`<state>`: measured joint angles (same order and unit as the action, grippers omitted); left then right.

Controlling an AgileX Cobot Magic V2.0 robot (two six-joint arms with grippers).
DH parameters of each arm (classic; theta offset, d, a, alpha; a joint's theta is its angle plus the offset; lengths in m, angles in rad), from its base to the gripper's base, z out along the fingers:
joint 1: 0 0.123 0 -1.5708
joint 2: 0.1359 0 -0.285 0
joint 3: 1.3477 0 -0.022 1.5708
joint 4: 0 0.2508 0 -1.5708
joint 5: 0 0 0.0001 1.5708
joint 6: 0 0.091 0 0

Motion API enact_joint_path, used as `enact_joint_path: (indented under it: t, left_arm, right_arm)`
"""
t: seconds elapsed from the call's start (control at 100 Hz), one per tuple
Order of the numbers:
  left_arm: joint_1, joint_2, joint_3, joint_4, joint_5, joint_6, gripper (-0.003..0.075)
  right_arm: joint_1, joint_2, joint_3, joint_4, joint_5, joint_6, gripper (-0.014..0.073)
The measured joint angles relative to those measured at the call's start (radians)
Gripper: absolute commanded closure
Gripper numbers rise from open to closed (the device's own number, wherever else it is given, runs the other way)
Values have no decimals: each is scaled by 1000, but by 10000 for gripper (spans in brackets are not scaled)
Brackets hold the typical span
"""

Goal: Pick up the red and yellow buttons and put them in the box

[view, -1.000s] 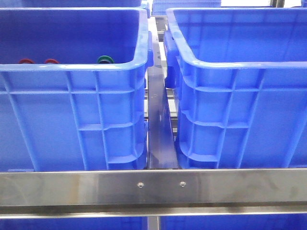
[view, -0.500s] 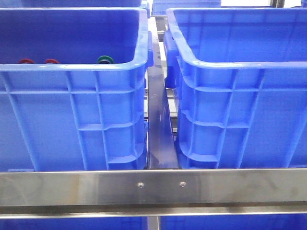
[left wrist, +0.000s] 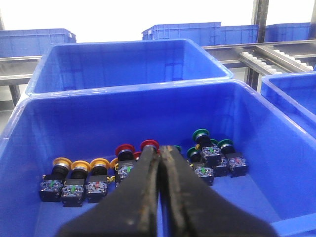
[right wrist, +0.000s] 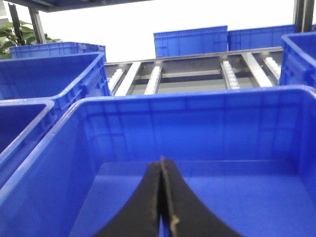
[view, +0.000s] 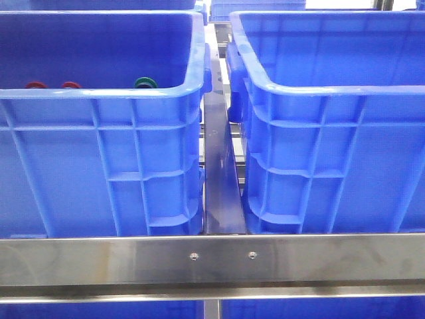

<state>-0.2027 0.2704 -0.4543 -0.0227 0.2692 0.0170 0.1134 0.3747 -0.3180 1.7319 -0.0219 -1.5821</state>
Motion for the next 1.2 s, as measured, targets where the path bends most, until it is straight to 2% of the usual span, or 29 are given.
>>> enact_joint_path:
  t: [0.07, 0.14, 0.26, 0.42, 0.5, 0.56, 0.62, 0.71, 1.0, 1.2]
  left_arm:
    - [0, 0, 0, 0, 0, 0, 739]
    - [0, 0, 0, 0, 0, 0, 739]
    - [0, 0, 0, 0, 0, 0, 739]
    - [0, 0, 0, 0, 0, 0, 739]
    - [0, 0, 0, 0, -1, 0, 739]
    - [0, 0, 0, 0, -1, 0, 739]
    - [0, 0, 0, 0, -1, 0, 739]
    - [0, 0, 0, 0, -1, 0, 739]
    - [0, 0, 0, 0, -1, 0, 739]
    - [0, 0, 2, 0, -1, 0, 739]
  right_arm:
    - [0, -26, 2, -138, 0, 131, 661]
    - [0, -59, 9, -334, 13, 305, 661]
    - [0, -120, 24, -777, 88, 645, 661]
    - [-2, -199, 38, -1307, 303, 1125, 661]
    - [-18, -235, 48, -1491, 393, 1345, 661]
    - [-43, -265, 63, -1603, 424, 1461, 661]
    - [-71, -293, 81, -1664, 429, 1544, 661]
    - [-102, -340, 124, -1704, 404, 1592, 661]
    - [-107, -384, 325, -1686, 196, 1614, 661]
    - [-72, -384, 345, -1680, 150, 1614, 661]
